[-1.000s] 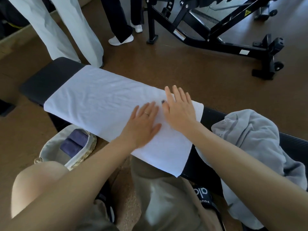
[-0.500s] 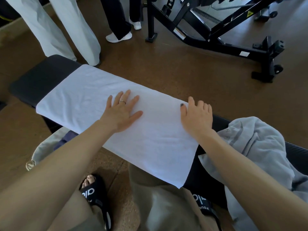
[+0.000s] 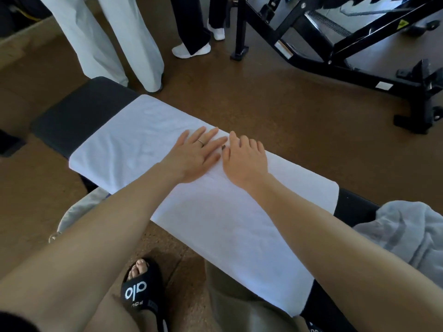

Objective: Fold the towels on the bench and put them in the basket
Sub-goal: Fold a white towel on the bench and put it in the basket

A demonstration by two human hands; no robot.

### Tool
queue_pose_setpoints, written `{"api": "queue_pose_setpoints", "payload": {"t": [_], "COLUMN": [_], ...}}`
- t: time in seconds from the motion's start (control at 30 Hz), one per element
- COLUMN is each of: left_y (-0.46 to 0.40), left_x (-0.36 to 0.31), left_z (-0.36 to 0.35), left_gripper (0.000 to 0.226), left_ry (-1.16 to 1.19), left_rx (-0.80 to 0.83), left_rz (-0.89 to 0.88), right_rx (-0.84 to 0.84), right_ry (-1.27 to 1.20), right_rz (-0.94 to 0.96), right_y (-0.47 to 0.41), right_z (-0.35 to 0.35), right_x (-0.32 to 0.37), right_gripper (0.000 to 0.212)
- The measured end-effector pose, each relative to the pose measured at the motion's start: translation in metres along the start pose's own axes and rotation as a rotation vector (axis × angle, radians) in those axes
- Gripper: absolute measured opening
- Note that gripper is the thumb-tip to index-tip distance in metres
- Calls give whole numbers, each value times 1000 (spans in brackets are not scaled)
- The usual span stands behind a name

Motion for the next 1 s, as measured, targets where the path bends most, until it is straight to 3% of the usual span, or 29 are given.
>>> {"api": "queue_pose_setpoints", "payload": {"t": [0.17,0.33,0.4,0.7,0.93,1.0], "left_y": [-19,-45,-49,-63,-42,-28], "left_x": [74,92,99,199,244,243], "left_z": [12,22,27,37,33,42], "left_gripper": [54,51,46,48,58,61], "left_ry": [33,50,91,145,147,78], "left_rx": [-14,-32,-80,-171,-89,-148], "left_rz": [121,81,70,203,492,578], "right_rx": [-26,-32,1,-143,-182,-168], "right_ry": [31,-9,-26,24,51,51], "right_rz": [-110,70,61,39,45,45], "right_y": [-11,-52,-62,-62,-60,-60], "right_z": [4,1,-9,-8,-7,-7], "right_x": [-6,49,57,53,56,56], "right_gripper": [47,45,43,36,35,36]}}
Point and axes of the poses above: each hand's wrist, its own y-axis away from the middle knuckle, its own z-axis out of the back of the hand, x = y × z, the point moved 9 cm from there along -y, towards the middle knuckle, and after that the axes turned 3 degrees about x, right-handed, at the moved point
